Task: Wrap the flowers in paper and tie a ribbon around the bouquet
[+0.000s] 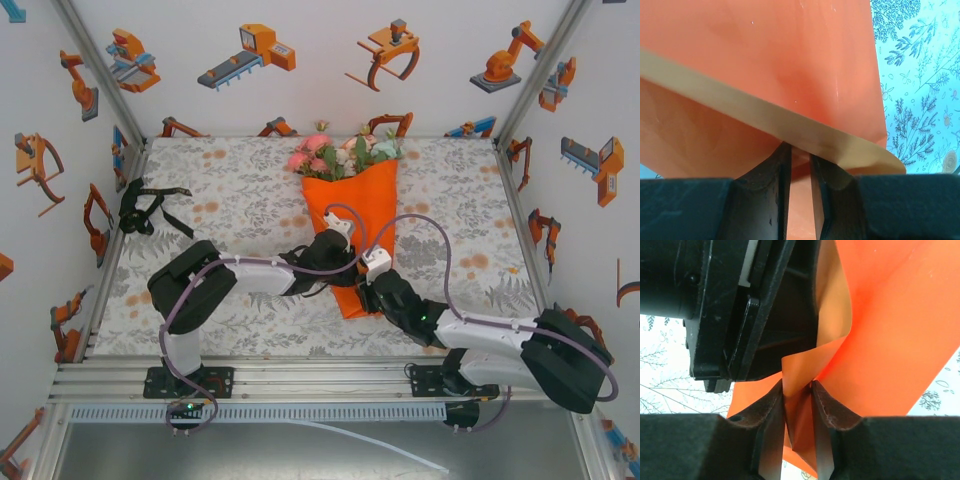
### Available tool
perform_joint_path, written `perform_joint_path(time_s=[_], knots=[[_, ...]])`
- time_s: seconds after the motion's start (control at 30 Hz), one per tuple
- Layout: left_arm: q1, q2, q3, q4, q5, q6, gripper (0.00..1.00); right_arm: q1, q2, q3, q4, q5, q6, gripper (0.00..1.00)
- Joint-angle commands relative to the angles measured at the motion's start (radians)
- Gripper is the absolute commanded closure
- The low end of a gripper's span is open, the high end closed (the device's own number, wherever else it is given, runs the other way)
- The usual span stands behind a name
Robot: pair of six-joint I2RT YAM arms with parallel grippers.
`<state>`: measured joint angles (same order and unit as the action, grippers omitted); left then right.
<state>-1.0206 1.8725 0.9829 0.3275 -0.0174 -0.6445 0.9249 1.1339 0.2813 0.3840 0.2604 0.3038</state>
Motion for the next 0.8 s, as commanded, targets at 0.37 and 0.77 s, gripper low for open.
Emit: perform_joint_path(time_s=[0.37, 0.77], knots=[[0.043, -0.276, -0.063, -0.211, -0.193, -0.064, 0.52, -0.024, 0.042, -0.018, 0.056, -0.108, 0.013, 0.54], [0.113, -0.204, 0.072, -0.169, 0.051, -0.131, 0.72, -0.032, 0.129, 0.014, 0.116, -0.257, 0.012, 0.45]])
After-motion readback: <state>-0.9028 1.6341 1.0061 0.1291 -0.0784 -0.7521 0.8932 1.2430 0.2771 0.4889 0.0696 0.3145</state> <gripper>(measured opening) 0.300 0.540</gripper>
